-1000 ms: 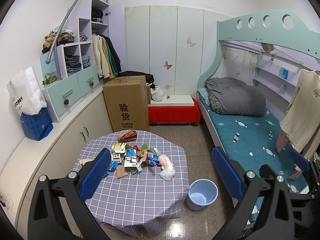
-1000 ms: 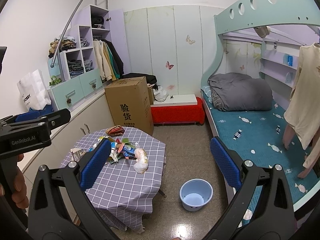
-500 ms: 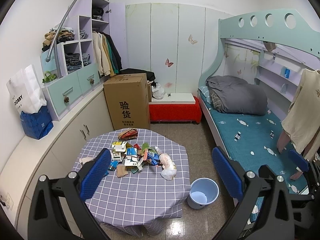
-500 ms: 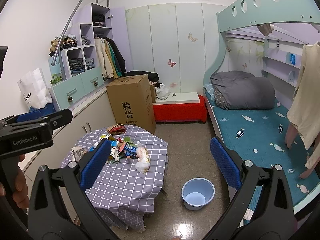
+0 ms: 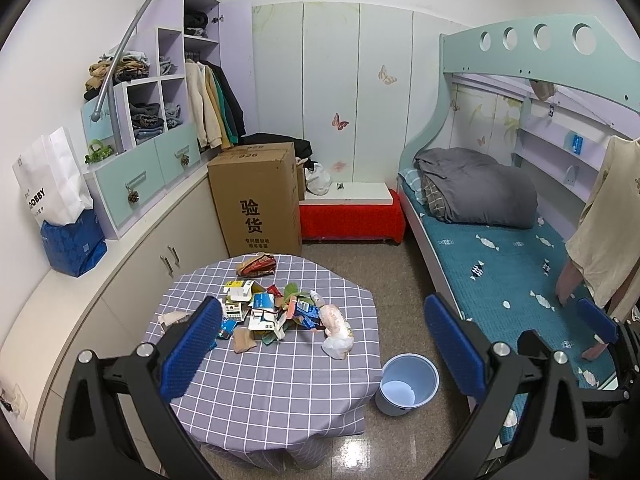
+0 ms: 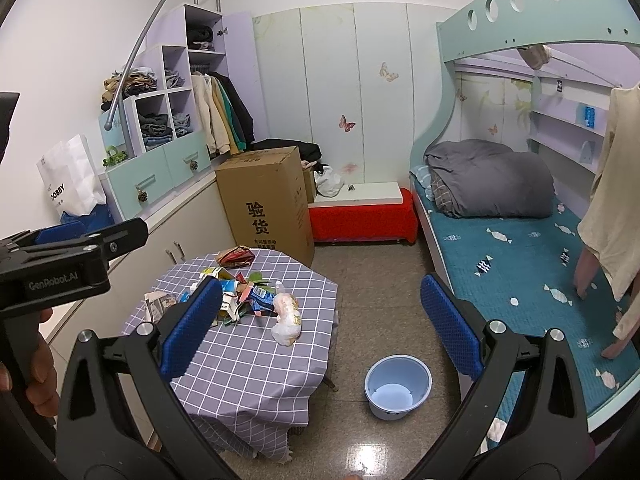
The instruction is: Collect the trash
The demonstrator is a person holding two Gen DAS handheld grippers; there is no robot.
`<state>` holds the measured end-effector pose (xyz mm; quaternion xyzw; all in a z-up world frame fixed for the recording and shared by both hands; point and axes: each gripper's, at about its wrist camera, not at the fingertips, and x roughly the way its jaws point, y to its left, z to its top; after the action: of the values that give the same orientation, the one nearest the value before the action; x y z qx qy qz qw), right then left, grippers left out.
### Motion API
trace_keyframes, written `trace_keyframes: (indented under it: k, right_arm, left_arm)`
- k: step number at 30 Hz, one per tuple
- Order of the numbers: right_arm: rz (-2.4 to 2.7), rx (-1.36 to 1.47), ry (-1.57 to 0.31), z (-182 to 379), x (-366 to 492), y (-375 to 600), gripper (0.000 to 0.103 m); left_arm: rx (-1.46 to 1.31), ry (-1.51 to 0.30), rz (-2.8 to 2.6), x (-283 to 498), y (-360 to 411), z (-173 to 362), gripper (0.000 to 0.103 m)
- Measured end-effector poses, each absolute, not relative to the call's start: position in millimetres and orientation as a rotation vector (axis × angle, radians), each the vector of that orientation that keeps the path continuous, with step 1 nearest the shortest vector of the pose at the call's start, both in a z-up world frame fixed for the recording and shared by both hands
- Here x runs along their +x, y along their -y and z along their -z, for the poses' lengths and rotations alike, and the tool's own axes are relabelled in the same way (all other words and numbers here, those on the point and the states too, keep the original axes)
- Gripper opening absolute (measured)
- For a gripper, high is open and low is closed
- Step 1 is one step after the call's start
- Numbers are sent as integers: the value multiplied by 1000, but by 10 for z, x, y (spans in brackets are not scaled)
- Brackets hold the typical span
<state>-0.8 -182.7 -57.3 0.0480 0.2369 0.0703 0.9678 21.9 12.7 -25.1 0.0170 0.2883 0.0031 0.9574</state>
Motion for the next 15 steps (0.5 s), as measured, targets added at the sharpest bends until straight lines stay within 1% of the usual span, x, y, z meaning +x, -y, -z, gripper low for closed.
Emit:
trace_keyframes:
  k: [15]
  right_arm:
    - [-153, 109, -491, 619, 46, 1849, 97]
  left_arm:
    - [56, -605, -15, 256, 35, 278, 99]
